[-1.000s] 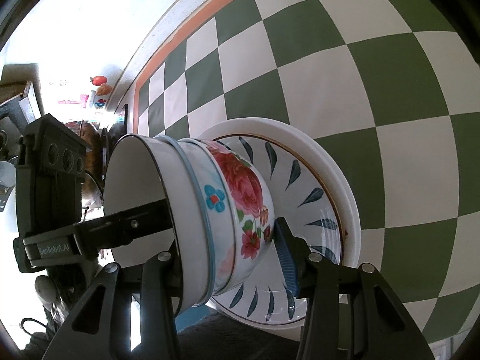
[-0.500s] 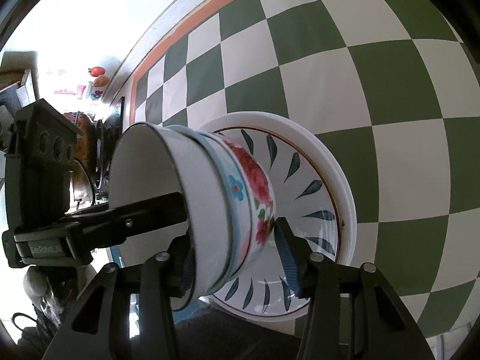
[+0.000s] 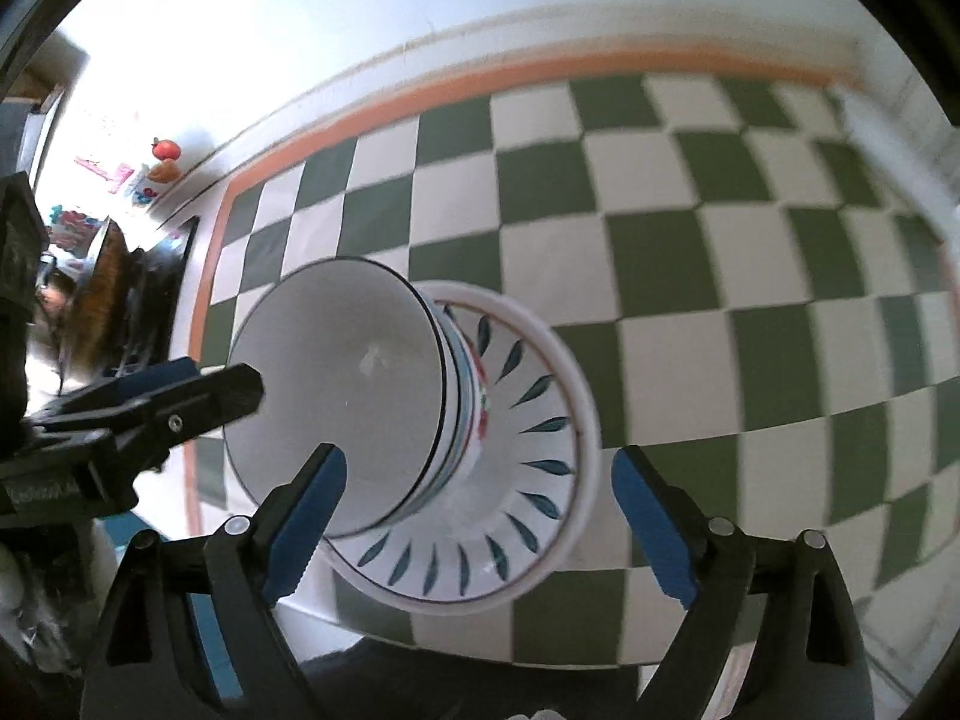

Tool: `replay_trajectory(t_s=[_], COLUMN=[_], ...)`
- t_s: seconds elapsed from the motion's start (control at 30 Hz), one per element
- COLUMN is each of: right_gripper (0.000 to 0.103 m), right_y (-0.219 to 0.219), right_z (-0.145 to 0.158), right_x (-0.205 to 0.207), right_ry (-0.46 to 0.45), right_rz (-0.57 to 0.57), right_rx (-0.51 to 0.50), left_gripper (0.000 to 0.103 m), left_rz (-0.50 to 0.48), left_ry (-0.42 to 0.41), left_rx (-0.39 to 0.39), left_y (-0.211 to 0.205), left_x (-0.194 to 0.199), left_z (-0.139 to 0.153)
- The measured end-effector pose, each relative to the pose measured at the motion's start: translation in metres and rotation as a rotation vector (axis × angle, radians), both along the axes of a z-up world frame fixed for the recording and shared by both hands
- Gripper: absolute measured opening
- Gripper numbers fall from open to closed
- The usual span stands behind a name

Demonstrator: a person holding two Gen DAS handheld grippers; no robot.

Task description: Organize plates and bowls

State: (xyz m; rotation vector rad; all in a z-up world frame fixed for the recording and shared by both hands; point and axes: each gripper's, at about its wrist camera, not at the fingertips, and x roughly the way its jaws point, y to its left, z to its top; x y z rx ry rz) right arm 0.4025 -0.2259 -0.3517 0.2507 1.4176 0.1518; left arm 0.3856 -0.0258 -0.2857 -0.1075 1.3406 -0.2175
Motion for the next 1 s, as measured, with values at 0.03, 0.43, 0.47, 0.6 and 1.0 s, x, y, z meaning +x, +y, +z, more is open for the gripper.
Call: replay_trajectory(t_s=[0.03, 0.43, 0.47, 0.6, 1.0], right_gripper=[0.094, 0.100, 0.100, 0.101, 0.101], right_y=[0.000, 0.000, -0.002, -0.006, -0.025], right_z=[0.010, 0.106, 0.112, 0.136, 0.219], right_x=[-0.006, -0.064, -0.070, -0.097, -0.203], right_ry=[-0.026, -0.281, -0.294, -0.334, -0.439], right_rz=[-0.006, -0.033, -0.031, -0.018, -0.003], right_rx=[-0.023, -0.183, -0.179, -0.174, -0.141], left_gripper=[0.101, 0.102, 0.102, 0.102, 0.102], left_rz=[0.007, 0.047, 0.050, 0.073, 0.139], left_ry=[-0.039, -0.284, -0.297, -0.318, -0.429], left_rx=[0.013, 0.065, 0.073, 0.086, 0.149], left_y=[0.001, -0.002, -0.003, -0.008, -0.020], left_x=[-0.005, -0.072, -0.081, -0.115, -0.228], left_z=[0.008, 0.076, 0.081, 0.103, 0.178])
